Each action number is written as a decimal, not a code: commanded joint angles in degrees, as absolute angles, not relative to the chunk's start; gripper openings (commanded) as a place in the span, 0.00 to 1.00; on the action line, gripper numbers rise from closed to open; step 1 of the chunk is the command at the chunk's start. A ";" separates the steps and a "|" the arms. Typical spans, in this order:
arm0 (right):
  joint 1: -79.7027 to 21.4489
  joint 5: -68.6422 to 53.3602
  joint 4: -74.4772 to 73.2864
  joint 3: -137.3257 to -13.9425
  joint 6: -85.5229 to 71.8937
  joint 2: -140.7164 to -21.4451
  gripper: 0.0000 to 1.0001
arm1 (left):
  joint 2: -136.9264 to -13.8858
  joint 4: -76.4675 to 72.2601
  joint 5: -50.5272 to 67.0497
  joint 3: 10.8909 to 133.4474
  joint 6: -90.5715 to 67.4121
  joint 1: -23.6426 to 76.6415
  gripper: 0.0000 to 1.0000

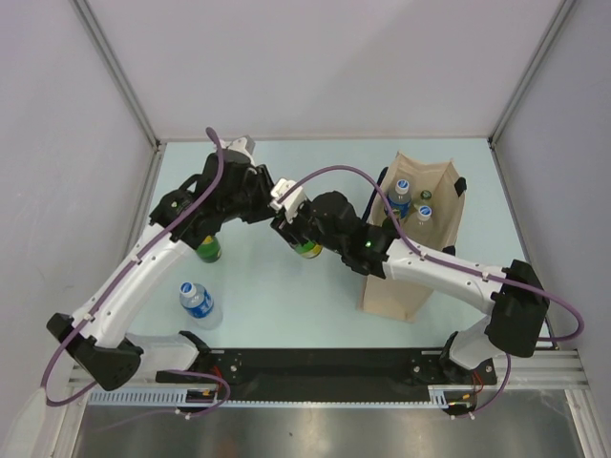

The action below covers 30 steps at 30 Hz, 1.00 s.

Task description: Place the beverage into the canvas bag

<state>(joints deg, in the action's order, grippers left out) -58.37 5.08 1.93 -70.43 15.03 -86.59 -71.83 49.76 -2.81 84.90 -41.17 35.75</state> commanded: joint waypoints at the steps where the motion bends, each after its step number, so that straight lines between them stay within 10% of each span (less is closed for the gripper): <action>1: -57.40 0.80 0.35 -74.97 13.36 -85.17 0.00 | -66.80 36.57 -2.29 85.26 -45.61 34.98 0.45; 30: -45.88 -11.95 -9.40 -79.89 2.64 -79.19 0.00 | -58.01 32.17 -7.47 73.40 -43.16 31.03 0.69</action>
